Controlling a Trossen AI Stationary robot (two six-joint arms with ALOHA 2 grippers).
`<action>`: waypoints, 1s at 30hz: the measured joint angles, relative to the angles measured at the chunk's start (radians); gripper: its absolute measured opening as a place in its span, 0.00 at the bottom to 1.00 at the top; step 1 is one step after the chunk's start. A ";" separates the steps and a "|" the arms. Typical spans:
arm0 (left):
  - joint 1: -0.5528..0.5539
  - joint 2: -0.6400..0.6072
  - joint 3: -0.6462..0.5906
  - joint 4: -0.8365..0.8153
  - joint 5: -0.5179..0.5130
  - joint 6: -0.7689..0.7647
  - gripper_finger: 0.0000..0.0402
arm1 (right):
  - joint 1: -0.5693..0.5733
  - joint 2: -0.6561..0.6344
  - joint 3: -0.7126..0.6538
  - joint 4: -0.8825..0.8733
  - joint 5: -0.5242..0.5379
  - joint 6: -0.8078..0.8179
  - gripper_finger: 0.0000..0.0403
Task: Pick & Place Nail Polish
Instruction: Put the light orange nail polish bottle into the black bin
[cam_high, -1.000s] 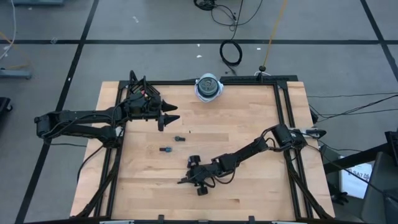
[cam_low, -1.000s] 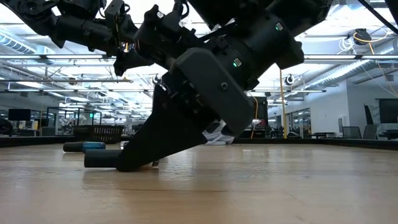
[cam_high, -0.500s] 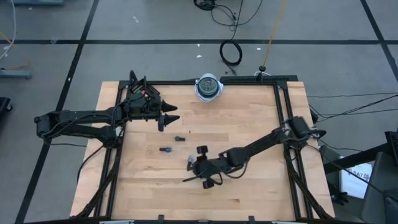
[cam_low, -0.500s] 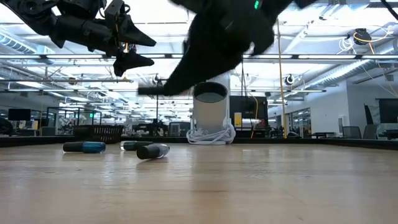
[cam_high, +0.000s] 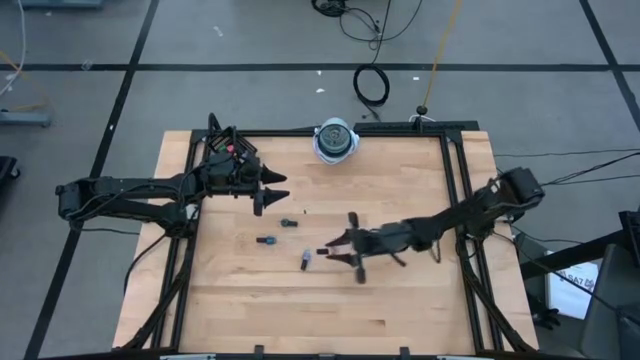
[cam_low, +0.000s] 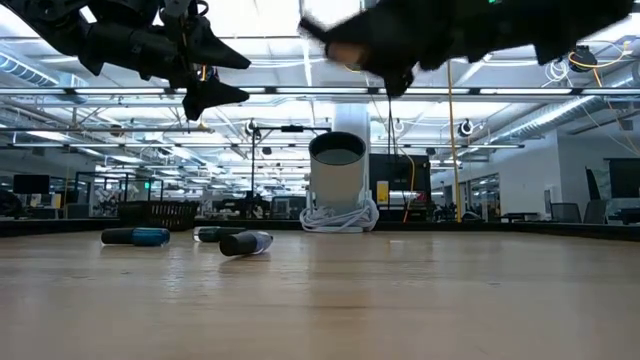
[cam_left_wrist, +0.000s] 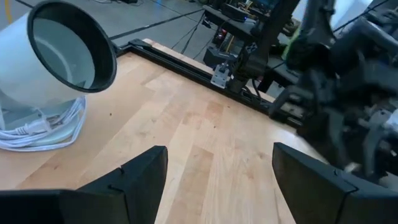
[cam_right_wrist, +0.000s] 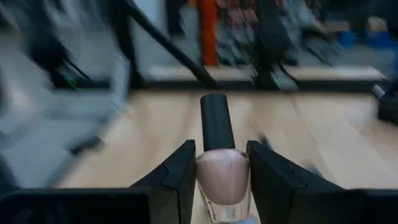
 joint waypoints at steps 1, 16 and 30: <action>0.000 0.000 0.000 0.000 0.000 0.006 0.69 | 0.000 -0.013 -0.034 0.069 -0.022 0.004 0.27; 0.000 0.000 0.000 0.004 0.000 0.024 0.69 | 0.085 -0.127 -0.145 0.455 -0.281 0.055 0.27; 0.000 0.000 0.000 0.004 -0.001 0.016 0.69 | 0.202 -0.127 -0.145 0.763 -0.463 0.025 0.27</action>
